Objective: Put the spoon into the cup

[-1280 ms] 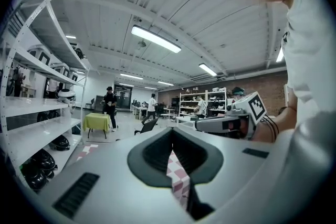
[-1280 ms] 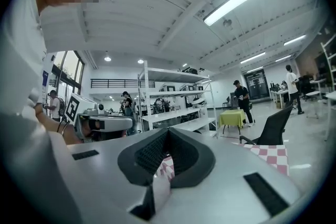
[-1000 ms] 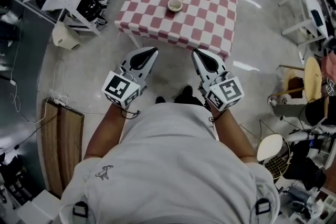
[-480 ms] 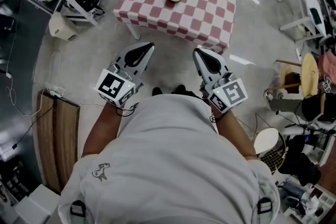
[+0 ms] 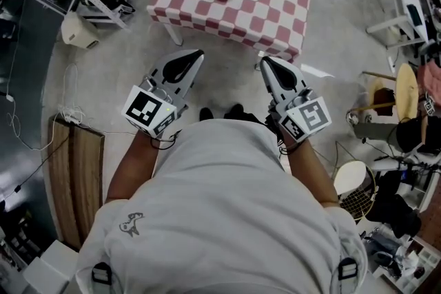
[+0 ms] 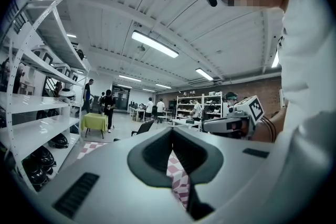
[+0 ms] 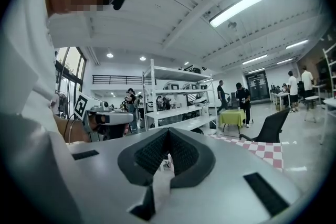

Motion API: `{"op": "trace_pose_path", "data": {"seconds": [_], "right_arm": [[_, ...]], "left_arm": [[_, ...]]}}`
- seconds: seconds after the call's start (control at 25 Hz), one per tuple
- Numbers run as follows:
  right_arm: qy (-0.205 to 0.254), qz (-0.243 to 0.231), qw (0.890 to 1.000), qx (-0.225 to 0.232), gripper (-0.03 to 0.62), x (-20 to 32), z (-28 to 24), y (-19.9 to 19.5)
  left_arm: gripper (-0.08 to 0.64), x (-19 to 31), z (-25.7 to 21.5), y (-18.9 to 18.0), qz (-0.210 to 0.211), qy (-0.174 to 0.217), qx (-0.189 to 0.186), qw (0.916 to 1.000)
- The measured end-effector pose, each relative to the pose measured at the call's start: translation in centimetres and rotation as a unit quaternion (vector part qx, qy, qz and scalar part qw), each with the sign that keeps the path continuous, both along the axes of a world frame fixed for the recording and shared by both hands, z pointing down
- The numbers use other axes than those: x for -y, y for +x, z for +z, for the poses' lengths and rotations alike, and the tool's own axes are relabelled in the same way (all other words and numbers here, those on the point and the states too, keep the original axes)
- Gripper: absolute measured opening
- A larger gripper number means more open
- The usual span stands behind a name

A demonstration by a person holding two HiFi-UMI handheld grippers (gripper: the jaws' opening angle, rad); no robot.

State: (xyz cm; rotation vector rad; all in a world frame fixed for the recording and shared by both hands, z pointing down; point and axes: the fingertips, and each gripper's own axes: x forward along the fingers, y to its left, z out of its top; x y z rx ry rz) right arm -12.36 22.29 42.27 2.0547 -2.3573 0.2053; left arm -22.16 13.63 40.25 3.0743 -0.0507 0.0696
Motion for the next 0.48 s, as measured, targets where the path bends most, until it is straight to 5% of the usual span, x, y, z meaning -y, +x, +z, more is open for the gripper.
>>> {"op": "trace_pose_path", "data": {"seconds": [0.48], "right_arm": [[0.001,0.003,1.000,-0.001,0.032,-0.14,-0.13,0.44]], "left_arm": [[0.014,-0.65,0.44,0.18,0.011,-0.003,-0.001,0.9999]]}}
